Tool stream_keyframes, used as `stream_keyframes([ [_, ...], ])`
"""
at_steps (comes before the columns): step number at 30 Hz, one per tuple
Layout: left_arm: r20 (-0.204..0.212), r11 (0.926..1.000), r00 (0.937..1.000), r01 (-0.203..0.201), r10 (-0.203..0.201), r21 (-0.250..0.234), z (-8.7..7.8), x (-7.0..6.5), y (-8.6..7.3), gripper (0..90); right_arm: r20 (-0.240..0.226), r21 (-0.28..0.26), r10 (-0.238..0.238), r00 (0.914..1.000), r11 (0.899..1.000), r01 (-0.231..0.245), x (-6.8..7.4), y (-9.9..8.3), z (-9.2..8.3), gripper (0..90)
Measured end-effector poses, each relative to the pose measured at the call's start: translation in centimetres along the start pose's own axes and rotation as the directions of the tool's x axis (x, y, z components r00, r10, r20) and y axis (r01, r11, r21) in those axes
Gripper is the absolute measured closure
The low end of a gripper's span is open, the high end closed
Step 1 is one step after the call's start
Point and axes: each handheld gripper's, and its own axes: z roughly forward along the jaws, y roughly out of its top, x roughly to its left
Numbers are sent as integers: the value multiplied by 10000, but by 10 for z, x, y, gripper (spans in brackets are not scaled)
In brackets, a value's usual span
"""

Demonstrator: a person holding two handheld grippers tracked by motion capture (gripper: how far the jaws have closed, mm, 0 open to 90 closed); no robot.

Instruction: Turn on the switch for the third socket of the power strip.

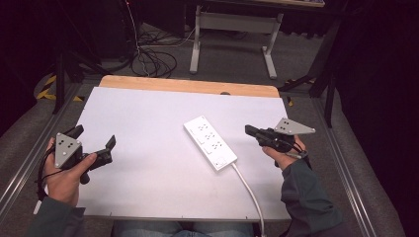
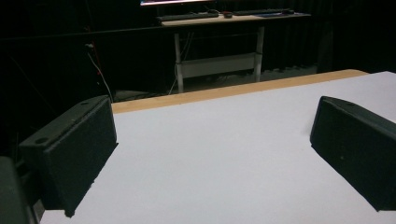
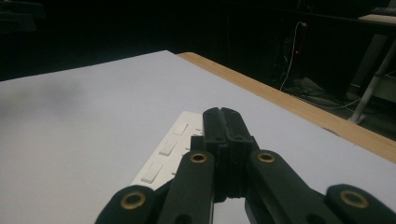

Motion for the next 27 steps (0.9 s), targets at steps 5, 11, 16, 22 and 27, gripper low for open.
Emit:
stream_keyframes([
  [5,0,10000,10000,13,-13,11,0,0,0,11,-32,-182,129,9999,9998,-129,-1,-2,-3,851],
  [11,-14,10000,10000,46,-46,-1,0,1,0,11,55,-442,165,9998,9989,-162,-1,-2,-3,601],
  [16,-31,10000,10000,35,-35,-14,-1,1,0,11,106,-640,410,9991,9971,-402,-2,-3,-3,312],
  [22,-67,10000,10000,43,-42,26,-1,1,0,11,-378,-918,328,9987,9951,-361,0,-1,-6,50],
  [27,-72,10000,10000,52,-51,27,-1,1,0,10,-338,-988,320,9989,9945,-352,-2,-2,-9,29],
])
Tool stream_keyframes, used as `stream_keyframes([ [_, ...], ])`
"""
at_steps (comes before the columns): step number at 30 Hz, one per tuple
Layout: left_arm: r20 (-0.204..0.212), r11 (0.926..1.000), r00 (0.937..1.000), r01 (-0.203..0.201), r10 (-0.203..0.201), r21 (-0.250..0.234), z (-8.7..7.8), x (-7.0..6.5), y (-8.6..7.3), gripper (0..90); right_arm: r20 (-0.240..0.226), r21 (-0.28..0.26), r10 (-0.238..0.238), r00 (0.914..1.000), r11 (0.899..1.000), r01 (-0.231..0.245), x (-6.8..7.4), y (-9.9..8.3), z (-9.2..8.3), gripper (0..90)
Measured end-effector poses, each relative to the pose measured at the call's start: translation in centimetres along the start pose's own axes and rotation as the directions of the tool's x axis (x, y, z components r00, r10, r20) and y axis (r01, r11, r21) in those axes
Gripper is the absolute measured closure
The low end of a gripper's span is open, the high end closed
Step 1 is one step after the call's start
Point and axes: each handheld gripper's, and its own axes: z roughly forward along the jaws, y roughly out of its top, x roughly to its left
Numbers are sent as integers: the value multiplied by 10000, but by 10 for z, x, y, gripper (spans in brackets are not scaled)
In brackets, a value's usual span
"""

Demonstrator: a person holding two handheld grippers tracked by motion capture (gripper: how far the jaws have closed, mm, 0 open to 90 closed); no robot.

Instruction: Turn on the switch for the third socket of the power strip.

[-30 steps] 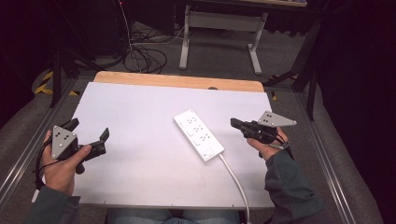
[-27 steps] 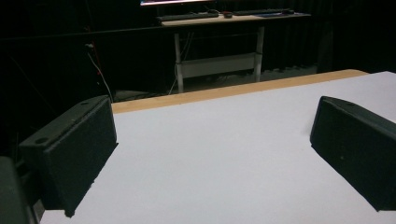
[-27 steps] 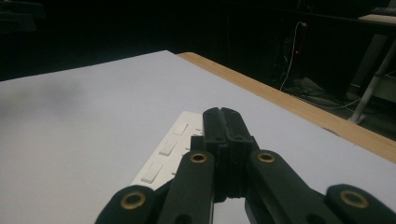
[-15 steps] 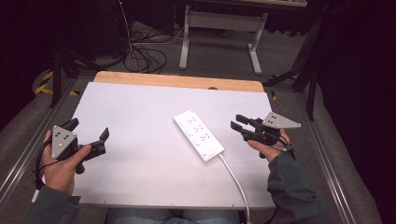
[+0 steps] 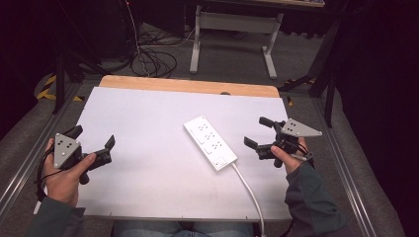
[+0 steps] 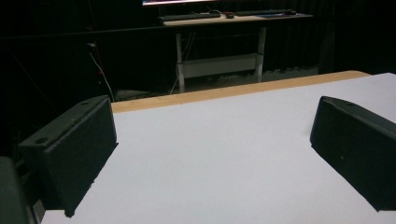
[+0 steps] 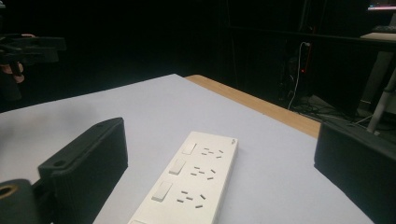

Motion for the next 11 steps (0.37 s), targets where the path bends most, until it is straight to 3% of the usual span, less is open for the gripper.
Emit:
stream_keyframes([
  [11,2,10000,10000,17,-17,-4,0,0,0,10,-179,-85,-67,9998,9999,66,0,0,-1,26],
])
